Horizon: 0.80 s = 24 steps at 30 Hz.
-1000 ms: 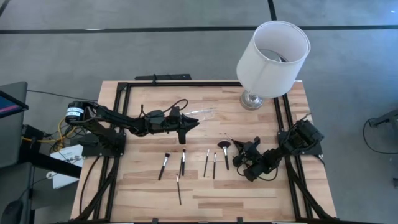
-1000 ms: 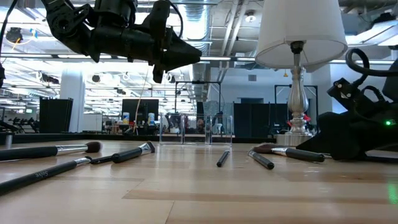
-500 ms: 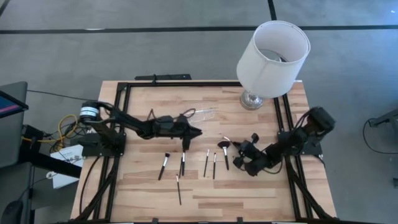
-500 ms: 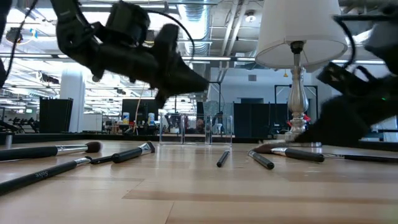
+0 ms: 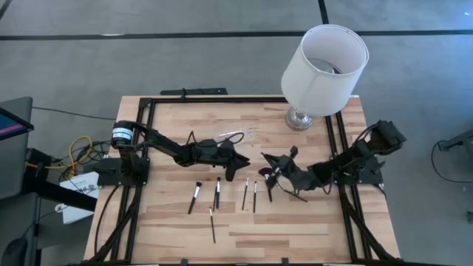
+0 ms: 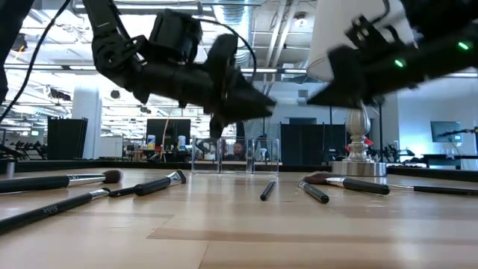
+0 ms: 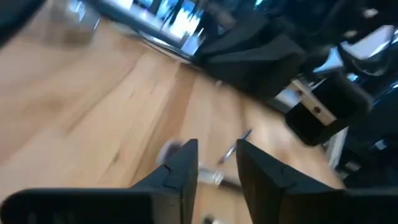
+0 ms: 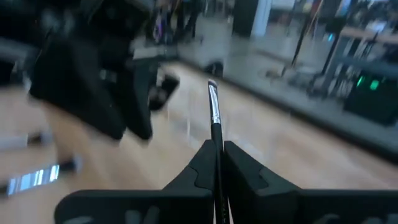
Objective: Sort items
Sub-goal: Put the right foundation brush into the transparent organizer
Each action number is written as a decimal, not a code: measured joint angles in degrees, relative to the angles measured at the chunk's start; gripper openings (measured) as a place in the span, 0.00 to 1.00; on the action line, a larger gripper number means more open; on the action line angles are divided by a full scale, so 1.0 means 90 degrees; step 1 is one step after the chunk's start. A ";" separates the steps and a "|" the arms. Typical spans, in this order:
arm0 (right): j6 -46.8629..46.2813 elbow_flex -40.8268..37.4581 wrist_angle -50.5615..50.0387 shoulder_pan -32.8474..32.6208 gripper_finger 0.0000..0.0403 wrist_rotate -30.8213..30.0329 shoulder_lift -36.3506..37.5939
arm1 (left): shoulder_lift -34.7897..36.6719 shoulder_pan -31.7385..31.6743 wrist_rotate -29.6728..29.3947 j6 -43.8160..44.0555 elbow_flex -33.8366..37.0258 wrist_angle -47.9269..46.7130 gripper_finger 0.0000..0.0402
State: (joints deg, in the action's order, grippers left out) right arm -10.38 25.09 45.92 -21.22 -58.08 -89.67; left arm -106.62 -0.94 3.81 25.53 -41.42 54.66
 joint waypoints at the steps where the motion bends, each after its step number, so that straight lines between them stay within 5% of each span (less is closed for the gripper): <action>1: 0.0337 0.0038 0.0331 0.0069 0.02 0.0004 0.0001 | 0.0089 -0.0023 0.0003 -0.0086 0.0000 0.0006 0.29; 6: 0.1852 0.0232 0.1643 0.0253 0.01 -0.0004 0.0002 | 0.0806 -0.0093 -0.0267 -0.0762 0.0001 0.0060 0.38; 12: 0.2061 0.0588 0.2001 0.0468 0.01 0.0813 0.0005 | 0.1649 -0.0093 -0.0478 -0.1572 0.0000 0.0067 0.44; 24: 0.3091 0.1220 0.2287 0.0793 0.01 0.1309 -0.0041 | 0.1815 -0.0086 -0.0779 -0.1372 0.0366 0.0029 0.44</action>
State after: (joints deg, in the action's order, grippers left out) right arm 17.44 36.07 66.50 -14.08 -46.30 -90.04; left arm -90.28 -1.72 -3.20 13.18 -38.13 54.92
